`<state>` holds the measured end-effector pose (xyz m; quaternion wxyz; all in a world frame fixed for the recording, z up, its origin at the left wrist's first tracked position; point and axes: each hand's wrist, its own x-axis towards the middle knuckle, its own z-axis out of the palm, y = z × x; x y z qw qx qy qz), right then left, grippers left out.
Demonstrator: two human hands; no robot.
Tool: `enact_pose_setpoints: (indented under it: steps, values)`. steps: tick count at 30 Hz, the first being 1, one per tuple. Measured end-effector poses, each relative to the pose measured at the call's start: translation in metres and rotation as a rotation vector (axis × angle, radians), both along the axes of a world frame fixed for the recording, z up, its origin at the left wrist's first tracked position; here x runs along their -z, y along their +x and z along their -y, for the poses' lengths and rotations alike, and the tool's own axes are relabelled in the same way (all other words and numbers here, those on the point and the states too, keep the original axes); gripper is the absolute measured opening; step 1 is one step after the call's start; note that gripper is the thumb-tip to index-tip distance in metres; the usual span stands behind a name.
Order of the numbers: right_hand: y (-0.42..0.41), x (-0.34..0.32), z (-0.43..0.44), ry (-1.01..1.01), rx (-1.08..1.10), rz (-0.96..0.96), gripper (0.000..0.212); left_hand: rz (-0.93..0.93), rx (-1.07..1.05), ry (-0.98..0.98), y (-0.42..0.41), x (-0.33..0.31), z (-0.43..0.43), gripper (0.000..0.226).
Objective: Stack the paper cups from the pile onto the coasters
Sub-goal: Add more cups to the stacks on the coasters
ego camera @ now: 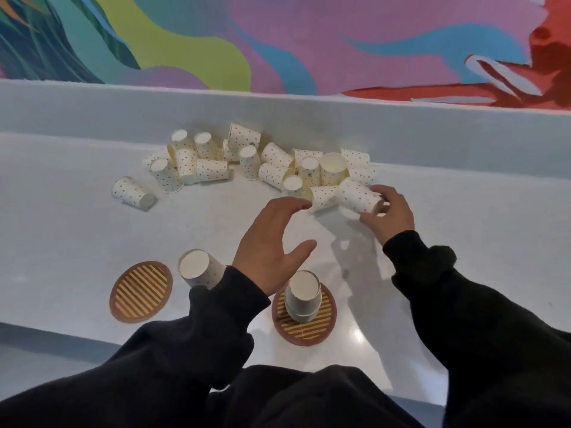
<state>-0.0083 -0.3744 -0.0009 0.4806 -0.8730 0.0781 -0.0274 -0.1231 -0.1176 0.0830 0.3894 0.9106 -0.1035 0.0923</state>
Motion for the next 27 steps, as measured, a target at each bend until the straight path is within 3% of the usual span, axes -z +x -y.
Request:
enact_pose_setpoints:
  steps: [4, 6, 9, 12, 15, 19, 22, 27]
  values:
    - [-0.040, -0.053, -0.017, 0.079, -0.366, 0.101, 0.062, -0.044, 0.118, 0.292, 0.018, -0.005, 0.013, 0.092]
    - [-0.047, -0.075, -0.026, 0.146, -0.523, 0.074, 0.062, -0.051, 0.096, 0.334, 0.023, -0.004, 0.018, 0.092]
    - [-0.038, -0.087, -0.031, 0.405, -0.672, -0.032, 0.067, -0.060, 0.039, 0.232, 0.021, -0.003, 0.012, 0.078]
    - [-0.013, -0.066, -0.038, 0.676, -0.450, -0.176, 0.053, -0.198, -0.045, -0.054, 0.008, -0.008, -0.001, 0.067]
    - [0.022, -0.024, -0.048, 0.465, -0.053, -0.359, 0.058, -0.325, -0.068, -0.386, -0.013, -0.001, -0.011, 0.071]
    - [0.058, 0.030, -0.060, 0.476, 0.215, -0.590, 0.091, -0.401, -0.044, -0.374, -0.040, 0.026, -0.012, 0.081]
    - [0.073, 0.048, -0.071, 0.275, 0.236, -0.553, 0.113, -0.402, -0.042, -0.292, -0.054, 0.050, -0.008, 0.078]
    - [0.081, 0.038, -0.088, -0.083, 0.090, -0.526, 0.118, -0.507, 0.031, -0.141, -0.061, 0.081, 0.000, 0.074]
